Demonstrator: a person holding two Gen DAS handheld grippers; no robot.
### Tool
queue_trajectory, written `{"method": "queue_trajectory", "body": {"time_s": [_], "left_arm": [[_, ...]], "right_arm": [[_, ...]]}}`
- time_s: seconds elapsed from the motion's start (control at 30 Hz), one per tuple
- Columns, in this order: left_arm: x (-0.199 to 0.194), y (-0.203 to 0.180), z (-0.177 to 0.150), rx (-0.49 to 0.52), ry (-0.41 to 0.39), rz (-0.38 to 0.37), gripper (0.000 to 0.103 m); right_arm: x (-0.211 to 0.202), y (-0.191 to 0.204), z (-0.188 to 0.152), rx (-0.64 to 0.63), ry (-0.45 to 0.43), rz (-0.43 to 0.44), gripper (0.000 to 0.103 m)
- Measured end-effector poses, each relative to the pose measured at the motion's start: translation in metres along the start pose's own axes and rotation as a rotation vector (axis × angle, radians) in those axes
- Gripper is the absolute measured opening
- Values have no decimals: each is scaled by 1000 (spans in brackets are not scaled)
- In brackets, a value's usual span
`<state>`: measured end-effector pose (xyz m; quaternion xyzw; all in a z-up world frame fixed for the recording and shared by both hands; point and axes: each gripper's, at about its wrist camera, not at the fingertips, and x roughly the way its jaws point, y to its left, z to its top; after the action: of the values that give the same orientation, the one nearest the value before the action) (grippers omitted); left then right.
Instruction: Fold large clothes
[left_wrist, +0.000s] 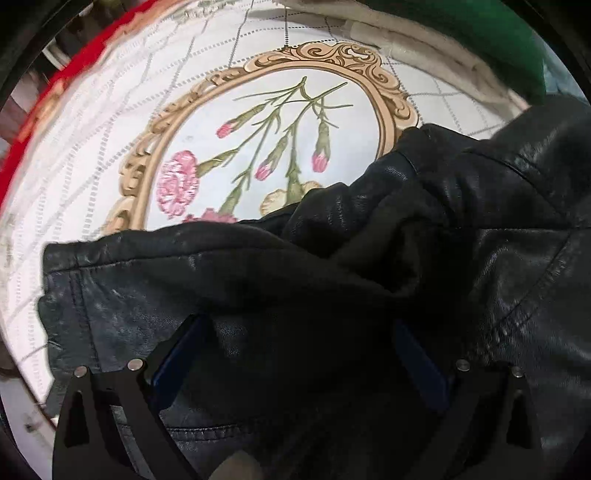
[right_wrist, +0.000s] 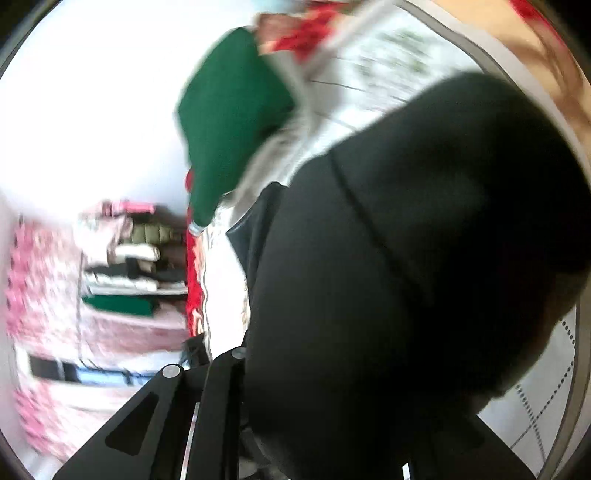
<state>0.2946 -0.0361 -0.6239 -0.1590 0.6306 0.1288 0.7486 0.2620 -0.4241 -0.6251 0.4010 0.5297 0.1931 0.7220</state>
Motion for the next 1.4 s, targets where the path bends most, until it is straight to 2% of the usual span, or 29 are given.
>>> {"method": "queue_trajectory", "body": {"time_s": [0.1,0.2,0.3,0.4,0.5,0.53,0.67,0.73,0.8,0.87,0.9,0.93,0.97,1.0,1.03,1.13,1.2,1.23,1.3,1.4], "left_arm": [[-1,14,4,-22,17,-83,103],[-7,40,6,-51,40,-152,103],[-31,80,1,-99,15,-129,103],[-73,155,-18,-236,-43,-132,103],[-116,245,-56,-385,-86,-77,103],[-130,278,-74,-434,-92,-36,103],[-173,365,-143,-574,-106,121,103],[-182,393,-164,-634,-109,170,103],[-191,402,-177,-677,-113,197,103],[-197,404,-177,-694,-119,198,103],[-204,402,-178,-694,-126,190,103],[-209,397,-175,-690,-136,177,103],[-215,387,-169,-678,-153,162,103],[-213,375,-156,-669,-162,154,103],[-219,364,-149,-656,-173,135,103],[-232,336,-130,-612,-206,68,103],[-230,312,-117,-573,-213,49,103],[-226,304,-114,-562,-206,45,103],[-207,286,-106,-540,-168,5,103],[-153,263,-106,-484,-90,88,103]], "right_arm": [[2,51,-11,-142,-3,-79,17],[15,109,-29,-337,10,-204,17],[34,164,-58,-547,26,-327,17],[53,209,-106,-790,44,-436,17],[84,241,-155,-946,98,-456,17],[95,248,-174,-999,125,-460,17],[143,254,-246,-1109,277,-426,17],[171,245,-281,-1119,370,-410,17],[211,223,-313,-1077,531,-414,20],[237,203,-325,-983,647,-427,35],[244,198,-327,-956,684,-432,38],[246,198,-323,-915,713,-410,48],[241,202,-317,-871,734,-355,61],[230,205,-319,-839,750,-314,68],[220,208,-308,-783,780,-265,76],[192,209,-282,-683,854,-158,79],[166,201,-256,-636,826,-122,79],[155,207,-258,-620,808,-127,80],[149,189,-216,-555,744,-200,80],[167,165,-157,-511,665,-270,83]]}}
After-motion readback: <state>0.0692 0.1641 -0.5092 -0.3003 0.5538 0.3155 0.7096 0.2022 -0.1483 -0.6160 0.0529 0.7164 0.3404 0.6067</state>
